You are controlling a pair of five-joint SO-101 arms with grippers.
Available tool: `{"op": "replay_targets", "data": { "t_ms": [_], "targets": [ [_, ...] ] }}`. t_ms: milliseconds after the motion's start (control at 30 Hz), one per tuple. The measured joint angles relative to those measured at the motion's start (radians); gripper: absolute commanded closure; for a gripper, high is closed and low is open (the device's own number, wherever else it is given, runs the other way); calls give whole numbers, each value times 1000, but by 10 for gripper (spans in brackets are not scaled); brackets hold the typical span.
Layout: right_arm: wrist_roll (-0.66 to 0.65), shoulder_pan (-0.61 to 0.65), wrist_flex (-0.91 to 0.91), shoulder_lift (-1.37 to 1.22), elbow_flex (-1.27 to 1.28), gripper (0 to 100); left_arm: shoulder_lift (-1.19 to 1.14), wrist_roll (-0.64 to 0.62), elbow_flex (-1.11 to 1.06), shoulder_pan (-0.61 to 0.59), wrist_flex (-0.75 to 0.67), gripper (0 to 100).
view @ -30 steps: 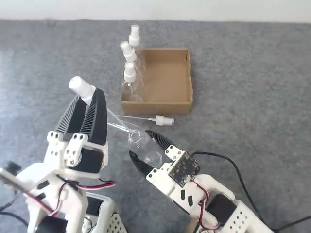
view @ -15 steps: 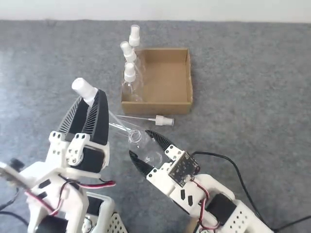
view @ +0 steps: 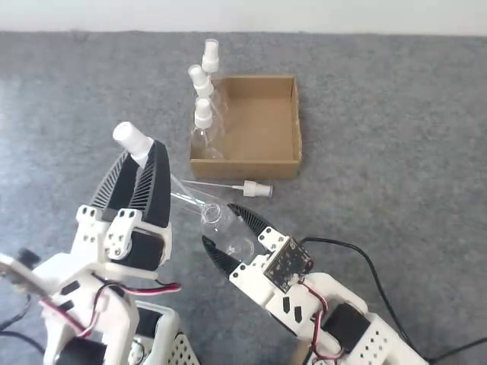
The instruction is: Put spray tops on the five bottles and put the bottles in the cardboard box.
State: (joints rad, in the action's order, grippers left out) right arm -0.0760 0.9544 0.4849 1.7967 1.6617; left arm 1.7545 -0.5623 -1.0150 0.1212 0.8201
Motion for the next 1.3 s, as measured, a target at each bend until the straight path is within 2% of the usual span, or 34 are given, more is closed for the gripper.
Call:
{"op": "replay_targets", "data": {
  "t_ms": [367,600,1300],
  "targets": [
    [0,0,0,0,0,880,0,68,-91,0,-29,988],
    [0,0,0,0,0,880,0,71,-94,-71,-34,988],
    [0,-26,0,0,0,880,0,69,-126,-71,-34,988]
  ]
}}
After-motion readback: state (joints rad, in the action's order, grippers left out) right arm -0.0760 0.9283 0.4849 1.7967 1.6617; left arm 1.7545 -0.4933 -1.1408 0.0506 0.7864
